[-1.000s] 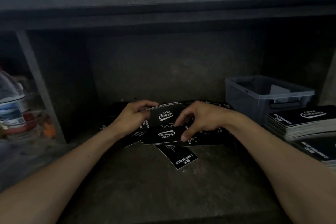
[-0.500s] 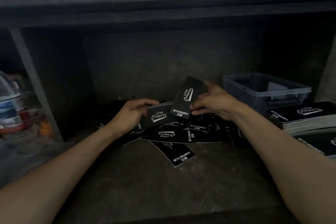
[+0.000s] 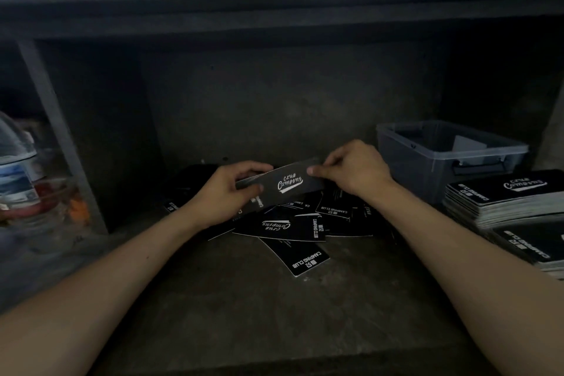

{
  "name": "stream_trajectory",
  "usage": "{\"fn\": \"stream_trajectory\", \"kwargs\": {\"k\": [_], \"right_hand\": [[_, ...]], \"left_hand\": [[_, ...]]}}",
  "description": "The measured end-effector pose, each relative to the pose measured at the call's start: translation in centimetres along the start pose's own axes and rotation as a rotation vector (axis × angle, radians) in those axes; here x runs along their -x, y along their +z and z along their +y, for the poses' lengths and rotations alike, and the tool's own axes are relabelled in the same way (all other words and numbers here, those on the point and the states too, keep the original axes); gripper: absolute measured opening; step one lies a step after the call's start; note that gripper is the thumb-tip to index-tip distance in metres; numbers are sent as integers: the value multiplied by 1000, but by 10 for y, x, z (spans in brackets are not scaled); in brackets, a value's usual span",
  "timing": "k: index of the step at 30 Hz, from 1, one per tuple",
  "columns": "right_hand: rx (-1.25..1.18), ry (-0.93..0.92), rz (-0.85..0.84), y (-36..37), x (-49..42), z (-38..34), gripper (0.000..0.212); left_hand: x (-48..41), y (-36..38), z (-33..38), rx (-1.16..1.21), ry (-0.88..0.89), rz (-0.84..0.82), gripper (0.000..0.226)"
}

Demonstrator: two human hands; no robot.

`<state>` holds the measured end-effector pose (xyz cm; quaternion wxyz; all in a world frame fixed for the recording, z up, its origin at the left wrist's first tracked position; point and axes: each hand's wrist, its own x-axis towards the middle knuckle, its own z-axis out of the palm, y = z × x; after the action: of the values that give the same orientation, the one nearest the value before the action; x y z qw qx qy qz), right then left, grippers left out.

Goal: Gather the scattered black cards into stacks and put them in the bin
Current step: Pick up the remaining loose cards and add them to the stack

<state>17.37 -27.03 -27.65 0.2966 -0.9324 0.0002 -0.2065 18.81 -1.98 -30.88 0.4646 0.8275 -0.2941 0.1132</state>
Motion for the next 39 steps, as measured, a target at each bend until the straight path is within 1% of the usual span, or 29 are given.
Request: {"fn": "stream_trajectory", "kwargs": {"k": [1, 3, 5, 6, 8, 10, 12, 13, 16, 18, 20, 21, 23, 24, 26, 27, 28, 29, 31, 33, 35, 36, 39], "right_hand": [[-2, -6, -96, -5, 0, 1, 27], [-7, -75, -287, -11, 4, -2, 25], [-6, -197, -431, -7, 12, -9, 29], [-14, -260, -493, 0, 16, -13, 34], [-30, -344, -585, 14, 24, -20, 51], [-48, -355, -633, 23, 25, -24, 64], [-83, -321, -676, 21, 23, -23, 66], [-100, -309, -687, 17, 22, -22, 61], [-225, -246, -666, -1, 16, -14, 32], [-360, -160, -610, -16, 10, -6, 26], [-571, 0, -516, -26, 3, -1, 26], [-707, 92, -450, -28, 1, -1, 29], [-910, 204, -297, -26, -2, -2, 47], [-939, 215, -241, -23, -3, -1, 62], [-921, 187, -196, -16, -3, 2, 93], [-904, 172, -195, -12, -2, 3, 103], [-887, 155, -193, -9, -1, 2, 104], [-876, 127, -183, -6, 0, 0, 97], [-852, 74, -137, 2, 1, -2, 73], [-726, 40, -71, 10, 1, -1, 51], [-581, 22, -55, 17, 4, -1, 39], [-556, 30, -70, 19, 7, -2, 35], [-576, 43, -146, 24, 10, -4, 26]], "left_hand": [[-1, -1, 1, 0, -16, 23, 36], [-2, -1, 3, 7, -41, 81, 40], [-2, -1, 3, 9, -50, 108, 42], [-2, -1, 3, 6, -52, 108, 42], [-2, -1, 3, -9, -43, 88, 42], [-2, -1, 1, -28, -28, 75, 41], [-2, -1, 0, -34, -30, 73, 43], [-2, -2, -1, -26, -35, 75, 44], [-3, -3, -5, 16, -53, 92, 49], [-3, -4, -7, 22, -64, 93, 51], [-3, -4, -7, 20, -58, 83, 51], [-3, -5, -7, 16, -53, 73, 49], [-1, -4, -5, -18, -51, 27, 46], [0, -4, -3, -37, -48, 1, 45], [1, -3, 0, -46, -46, -15, 45], [1, -2, 2, -37, -48, -7, 45], [1, -1, 4, -25, -54, 2, 46], [2, 0, 6, -11, -63, 12, 46], [1, 0, 9, 29, -82, 33, 46], [1, -1, 9, 67, -105, 35, 42], [2, -1, 9, 69, -117, 9, 32], [3, -1, 10, 52, -105, -2, 31], [6, 3, 11, -21, -24, -7, 46]]}}
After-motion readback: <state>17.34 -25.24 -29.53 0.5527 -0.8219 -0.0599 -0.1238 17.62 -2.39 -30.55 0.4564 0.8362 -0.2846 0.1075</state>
